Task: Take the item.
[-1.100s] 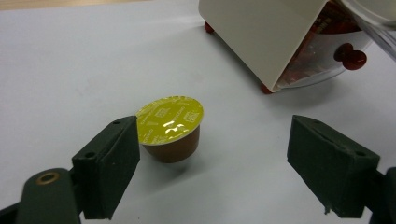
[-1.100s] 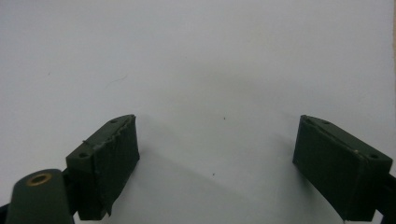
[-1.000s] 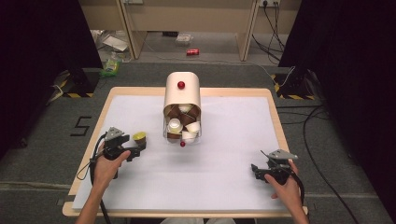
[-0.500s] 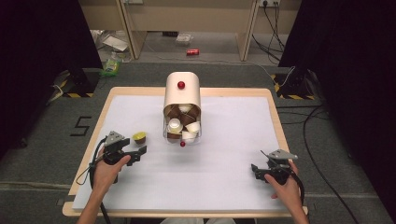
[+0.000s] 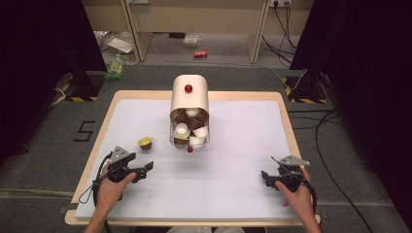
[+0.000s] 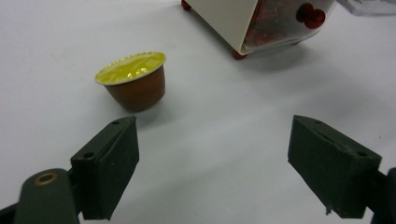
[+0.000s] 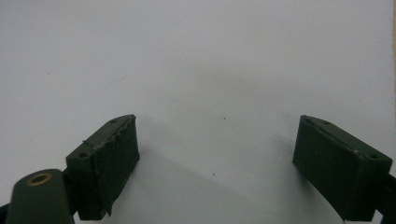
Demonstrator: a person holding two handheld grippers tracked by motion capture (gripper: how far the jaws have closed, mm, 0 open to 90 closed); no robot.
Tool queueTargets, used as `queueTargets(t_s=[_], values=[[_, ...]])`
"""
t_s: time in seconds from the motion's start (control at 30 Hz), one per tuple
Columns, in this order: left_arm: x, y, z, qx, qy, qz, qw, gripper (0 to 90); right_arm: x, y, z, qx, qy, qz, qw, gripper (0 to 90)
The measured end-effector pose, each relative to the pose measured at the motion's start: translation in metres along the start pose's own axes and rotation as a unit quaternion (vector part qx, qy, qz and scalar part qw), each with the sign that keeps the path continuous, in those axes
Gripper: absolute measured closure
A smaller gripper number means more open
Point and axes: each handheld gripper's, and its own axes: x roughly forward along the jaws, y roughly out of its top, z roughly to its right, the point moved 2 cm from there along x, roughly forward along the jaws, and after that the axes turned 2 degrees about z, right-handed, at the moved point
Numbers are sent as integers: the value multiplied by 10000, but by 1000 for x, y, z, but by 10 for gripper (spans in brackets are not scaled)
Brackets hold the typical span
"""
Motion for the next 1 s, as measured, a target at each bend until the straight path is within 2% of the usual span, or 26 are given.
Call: queueTargets(t_s=[0.2, 0.6, 0.87, 1.0], values=[[-4, -10, 0, -10, -27, 15, 10000, 163, 0, 0, 0, 1, 1, -3, 10000, 146], [-8, -27, 3, 61, -71, -121, 9999, 162, 0, 0, 0, -5, -7, 3, 10000, 146], [-13, -31, 9, 192, 18, -244, 9995, 162, 0, 0, 0, -6, 0, -1, 10000, 146], [-17, -34, 15, 221, -93, -326, 9992, 158, 0, 0, 0, 0, -9, 4, 10000, 146]])
